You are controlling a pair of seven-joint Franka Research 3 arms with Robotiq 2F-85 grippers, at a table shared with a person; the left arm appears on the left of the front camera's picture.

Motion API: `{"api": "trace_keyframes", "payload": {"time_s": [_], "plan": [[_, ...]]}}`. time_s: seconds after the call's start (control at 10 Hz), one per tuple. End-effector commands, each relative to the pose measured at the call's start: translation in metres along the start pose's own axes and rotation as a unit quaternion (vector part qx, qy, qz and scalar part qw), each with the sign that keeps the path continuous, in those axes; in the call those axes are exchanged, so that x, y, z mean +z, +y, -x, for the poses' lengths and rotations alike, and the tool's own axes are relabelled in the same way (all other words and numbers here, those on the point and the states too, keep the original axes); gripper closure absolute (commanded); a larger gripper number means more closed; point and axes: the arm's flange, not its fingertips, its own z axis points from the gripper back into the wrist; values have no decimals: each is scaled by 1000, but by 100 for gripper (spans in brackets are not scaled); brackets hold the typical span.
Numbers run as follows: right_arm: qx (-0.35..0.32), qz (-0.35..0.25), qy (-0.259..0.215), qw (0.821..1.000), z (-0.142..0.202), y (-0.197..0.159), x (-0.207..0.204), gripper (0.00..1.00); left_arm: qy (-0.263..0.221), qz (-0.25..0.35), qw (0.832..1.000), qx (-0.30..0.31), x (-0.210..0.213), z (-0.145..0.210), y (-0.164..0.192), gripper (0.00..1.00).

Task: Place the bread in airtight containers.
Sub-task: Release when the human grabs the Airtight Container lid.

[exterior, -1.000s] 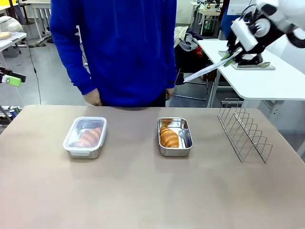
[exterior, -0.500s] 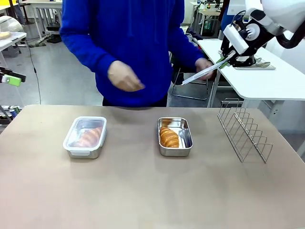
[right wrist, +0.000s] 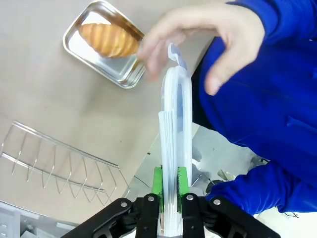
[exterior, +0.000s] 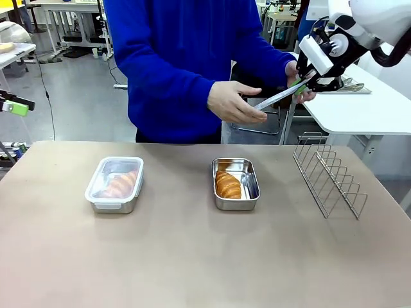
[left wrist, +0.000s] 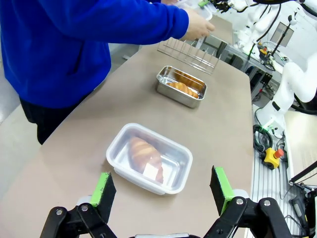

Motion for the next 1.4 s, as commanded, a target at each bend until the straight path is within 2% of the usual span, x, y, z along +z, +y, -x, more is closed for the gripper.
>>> {"api": "trace_keyframes", "payload": {"time_s": [0.0,0.9,1.0,1.1,1.2,1.3], "plan": [[-2,10,-9,1000,0,3,3,100,-2,4,1000,-5,0,-2,-1,0],[-2,10,-9,1000,0,3,3,100,-2,4,1000,-5,0,-2,-1,0],[-1,1,0,1000,0,0,1,29,-2,4,1000,-5,0,-2,-1,0],[-31,6,3,1000,-4,-2,13,29,-2,4,1000,-5,0,-2,-1,0],[-47,6,9,999,-3,-4,30,0,-2,4,1000,-5,0,-2,-1,0],[-81,20,14,996,1,-4,48,25,-2,4,1000,-5,0,-2,-1,0]]}}
